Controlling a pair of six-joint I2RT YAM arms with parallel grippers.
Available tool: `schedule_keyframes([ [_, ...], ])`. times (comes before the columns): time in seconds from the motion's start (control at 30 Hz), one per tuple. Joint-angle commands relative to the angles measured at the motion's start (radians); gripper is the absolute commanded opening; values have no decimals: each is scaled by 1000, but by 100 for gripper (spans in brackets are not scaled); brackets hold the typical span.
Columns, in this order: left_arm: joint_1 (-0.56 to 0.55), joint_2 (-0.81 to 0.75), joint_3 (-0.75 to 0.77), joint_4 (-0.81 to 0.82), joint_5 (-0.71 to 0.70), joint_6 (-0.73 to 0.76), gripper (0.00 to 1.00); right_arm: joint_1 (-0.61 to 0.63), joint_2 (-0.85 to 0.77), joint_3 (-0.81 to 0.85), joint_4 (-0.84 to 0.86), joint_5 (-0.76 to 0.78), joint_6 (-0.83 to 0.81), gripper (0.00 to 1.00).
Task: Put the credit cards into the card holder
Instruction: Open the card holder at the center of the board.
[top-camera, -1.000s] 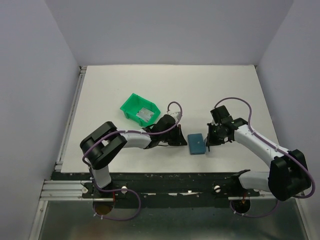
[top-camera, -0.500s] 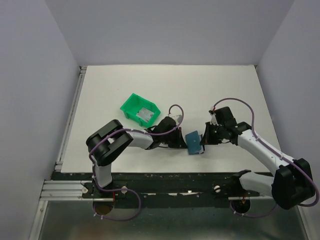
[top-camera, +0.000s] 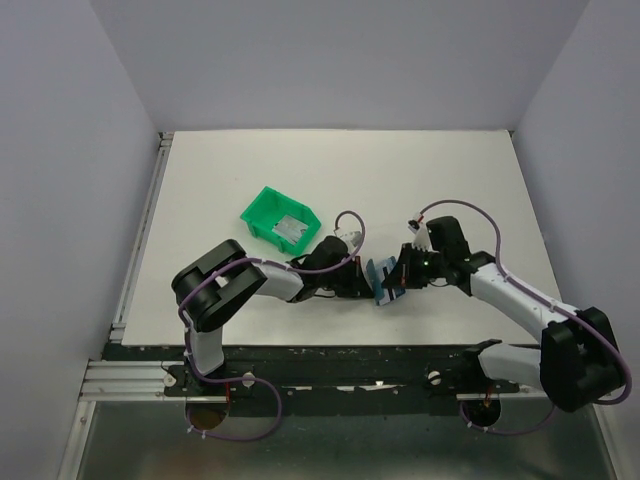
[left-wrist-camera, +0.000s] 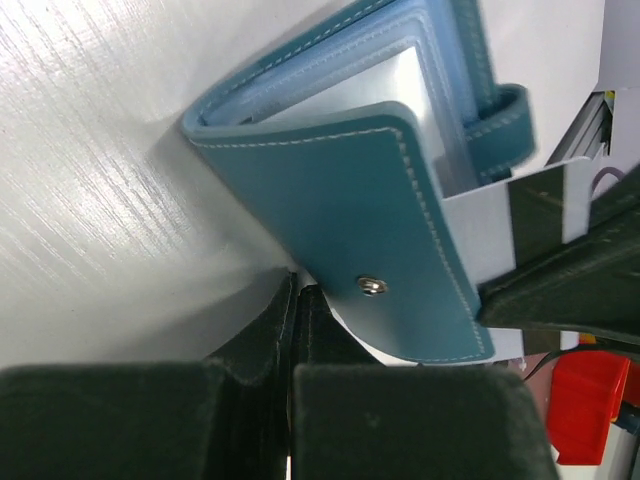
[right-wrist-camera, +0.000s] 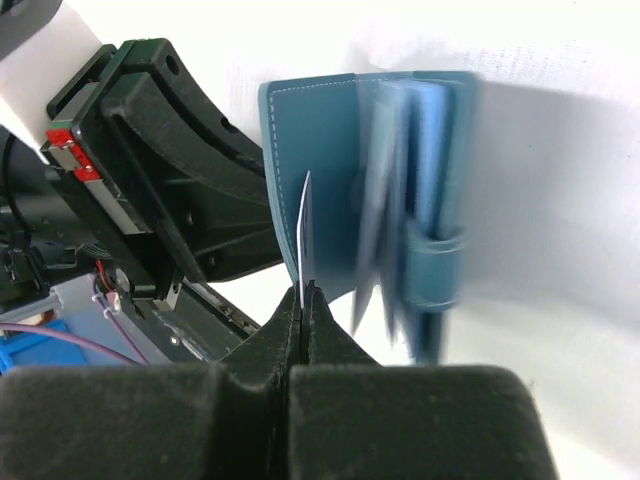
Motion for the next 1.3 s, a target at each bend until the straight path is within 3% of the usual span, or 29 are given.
schedule_keyframes([
  [0.0,-3,9,-41,45,39,-4,0,3,60,-38,126,-57,32,1],
  [0.4,7,-9,-126,97,37,-31,0,13,183,-84,291,-92,79,1],
  [0.67,17,-150,-186,-27,-7,4,0,12,183,-89,256,-26,64,0],
  [0.97,15,-460,-55,-510,-329,58,0,13,100,-69,131,141,87,0],
  [1.1,17,-537,20,-524,-366,102,0,12,122,-64,134,130,84,0],
  [1.27,14,-464,141,-446,-262,157,0,13,119,-78,162,116,84,1],
])
